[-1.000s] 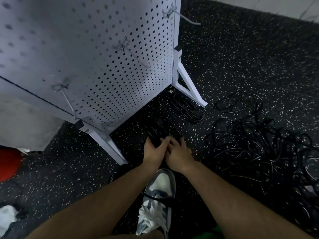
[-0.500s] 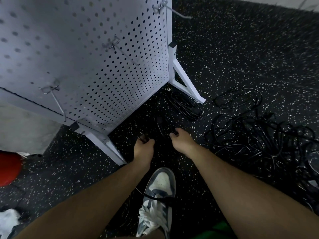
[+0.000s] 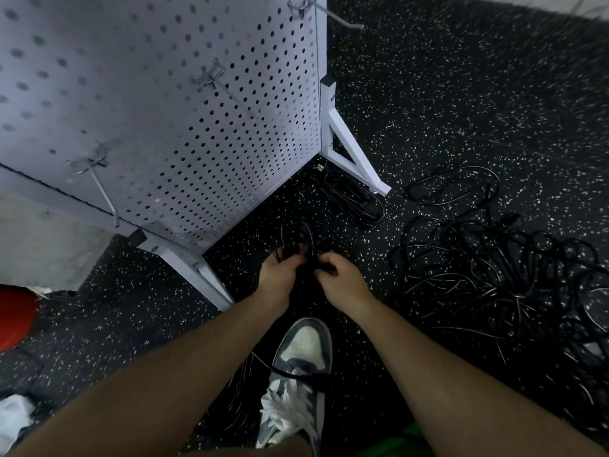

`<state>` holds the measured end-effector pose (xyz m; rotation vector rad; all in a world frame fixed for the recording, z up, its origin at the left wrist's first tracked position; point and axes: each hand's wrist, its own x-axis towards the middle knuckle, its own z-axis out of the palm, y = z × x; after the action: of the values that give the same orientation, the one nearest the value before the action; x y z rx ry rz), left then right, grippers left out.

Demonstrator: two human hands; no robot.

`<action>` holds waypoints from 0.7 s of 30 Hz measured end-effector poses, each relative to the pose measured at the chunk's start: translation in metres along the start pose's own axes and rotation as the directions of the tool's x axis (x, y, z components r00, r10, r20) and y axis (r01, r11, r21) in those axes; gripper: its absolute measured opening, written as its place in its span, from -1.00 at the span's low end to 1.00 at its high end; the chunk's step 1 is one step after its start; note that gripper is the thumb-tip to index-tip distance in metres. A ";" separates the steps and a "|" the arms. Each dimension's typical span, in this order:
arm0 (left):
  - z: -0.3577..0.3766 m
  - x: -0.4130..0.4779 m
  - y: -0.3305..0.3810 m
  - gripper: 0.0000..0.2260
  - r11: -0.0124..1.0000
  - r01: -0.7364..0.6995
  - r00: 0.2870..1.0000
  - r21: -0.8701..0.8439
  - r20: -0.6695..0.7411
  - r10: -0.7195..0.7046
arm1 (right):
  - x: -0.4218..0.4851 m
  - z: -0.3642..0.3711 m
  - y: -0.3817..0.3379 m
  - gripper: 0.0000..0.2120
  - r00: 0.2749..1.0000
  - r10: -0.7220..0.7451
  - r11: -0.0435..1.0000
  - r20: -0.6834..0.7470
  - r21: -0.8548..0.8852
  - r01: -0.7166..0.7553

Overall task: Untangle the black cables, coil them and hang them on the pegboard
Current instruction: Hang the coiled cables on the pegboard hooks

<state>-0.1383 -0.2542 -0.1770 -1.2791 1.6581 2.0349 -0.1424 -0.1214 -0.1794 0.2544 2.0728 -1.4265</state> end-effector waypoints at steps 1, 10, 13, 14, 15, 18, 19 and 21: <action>0.000 -0.001 0.002 -0.86 1.000 0.001 1.000 0.004 0.026 -0.001 | -0.004 -0.002 -0.003 -0.81 1.000 0.013 0.998 -0.025 0.059 -0.011; 0.018 -0.020 0.022 -0.68 0.996 0.007 0.970 0.090 0.242 -0.029 | -0.009 -0.037 -0.026 -0.80 0.999 0.034 0.986 -0.012 0.161 -0.032; 0.023 -0.023 0.027 -0.71 0.989 -0.057 0.961 0.137 0.275 0.017 | -0.007 -0.040 -0.028 -0.85 0.999 0.043 0.996 0.002 0.075 -0.043; 0.026 -0.025 0.028 -0.75 0.986 -0.086 0.957 0.142 0.286 0.043 | -0.004 -0.039 -0.028 -0.82 0.999 0.052 0.994 0.002 0.099 -0.052; 0.028 -0.027 0.028 -0.76 0.986 -0.102 0.954 0.132 0.294 0.060 | -0.003 -0.039 -0.029 -0.80 0.998 0.060 0.985 0.004 0.161 -0.060; 0.031 -0.030 0.031 -0.76 0.981 -0.144 0.945 0.126 0.312 0.099 | -0.001 -0.042 -0.030 -0.81 0.995 0.094 0.953 -0.034 0.292 -0.080; 0.031 -0.030 0.033 -0.77 0.979 -0.157 0.943 0.127 0.315 0.111 | -0.002 -0.045 -0.032 -0.83 0.993 0.090 0.962 -0.072 0.263 -0.068; 0.029 -0.031 0.035 -0.79 0.975 -0.173 0.945 0.139 0.303 0.124 | -0.007 -0.051 -0.033 -0.88 0.987 0.060 0.980 -0.152 0.197 -0.029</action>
<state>-0.1561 -0.2303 -0.1303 -0.7758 1.7792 2.0022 -0.1716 -0.0873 -0.1375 0.5043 2.0372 -1.6288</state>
